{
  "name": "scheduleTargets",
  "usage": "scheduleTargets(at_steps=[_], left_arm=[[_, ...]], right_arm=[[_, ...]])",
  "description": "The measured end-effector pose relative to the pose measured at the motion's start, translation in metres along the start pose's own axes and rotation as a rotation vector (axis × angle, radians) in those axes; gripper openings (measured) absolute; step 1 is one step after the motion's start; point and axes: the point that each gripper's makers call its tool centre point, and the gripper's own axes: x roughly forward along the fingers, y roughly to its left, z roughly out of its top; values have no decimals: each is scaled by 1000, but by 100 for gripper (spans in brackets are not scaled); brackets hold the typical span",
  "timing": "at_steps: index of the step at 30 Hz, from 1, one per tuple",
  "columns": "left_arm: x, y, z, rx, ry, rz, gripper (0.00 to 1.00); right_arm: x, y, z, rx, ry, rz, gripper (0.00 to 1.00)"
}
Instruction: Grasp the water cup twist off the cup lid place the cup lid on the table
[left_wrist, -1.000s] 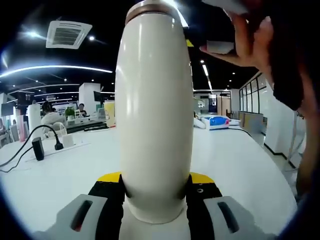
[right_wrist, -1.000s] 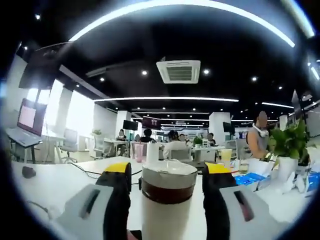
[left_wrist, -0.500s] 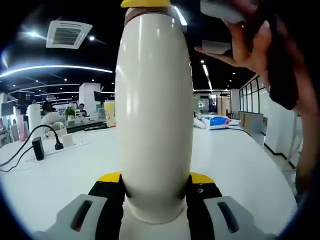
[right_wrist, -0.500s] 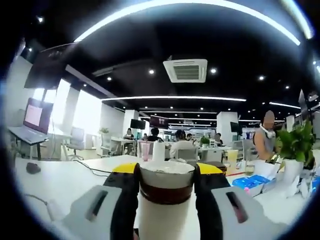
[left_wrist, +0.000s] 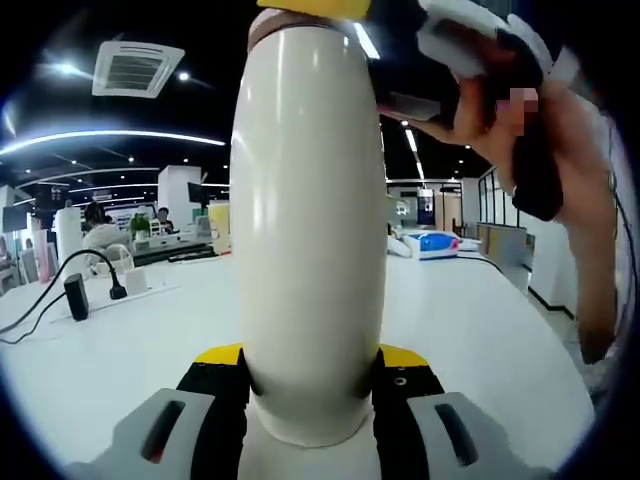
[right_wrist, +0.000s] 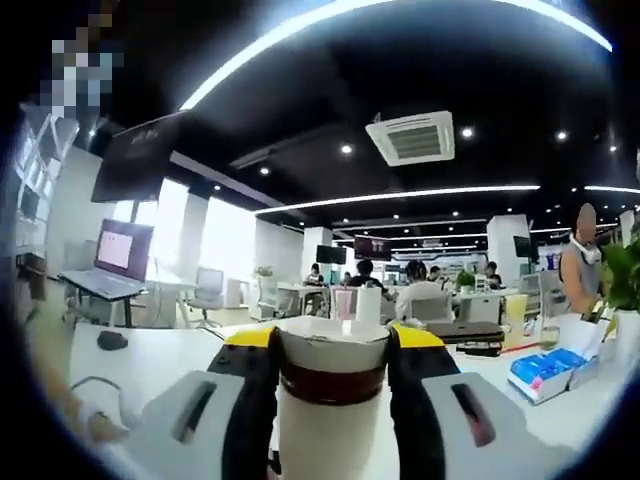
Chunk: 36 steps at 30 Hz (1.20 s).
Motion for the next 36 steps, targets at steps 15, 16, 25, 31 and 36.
scheduleTargets(at_steps=[15, 16, 25, 31, 36], left_arm=[[-2, 0, 0, -2, 0, 0, 49], [-2, 0, 0, -3, 0, 0, 49], [-2, 1, 0, -8, 0, 2, 50], [-2, 1, 0, -7, 0, 2, 50], [-2, 1, 1, -8, 1, 2, 50]], right_arm=[[3, 8, -1, 31, 7, 294, 45], [3, 9, -2, 34, 7, 311, 45], [3, 14, -3, 62, 0, 475, 45], [2, 16, -3, 122, -1, 607, 45], [3, 16, -4, 135, 1, 673, 45]])
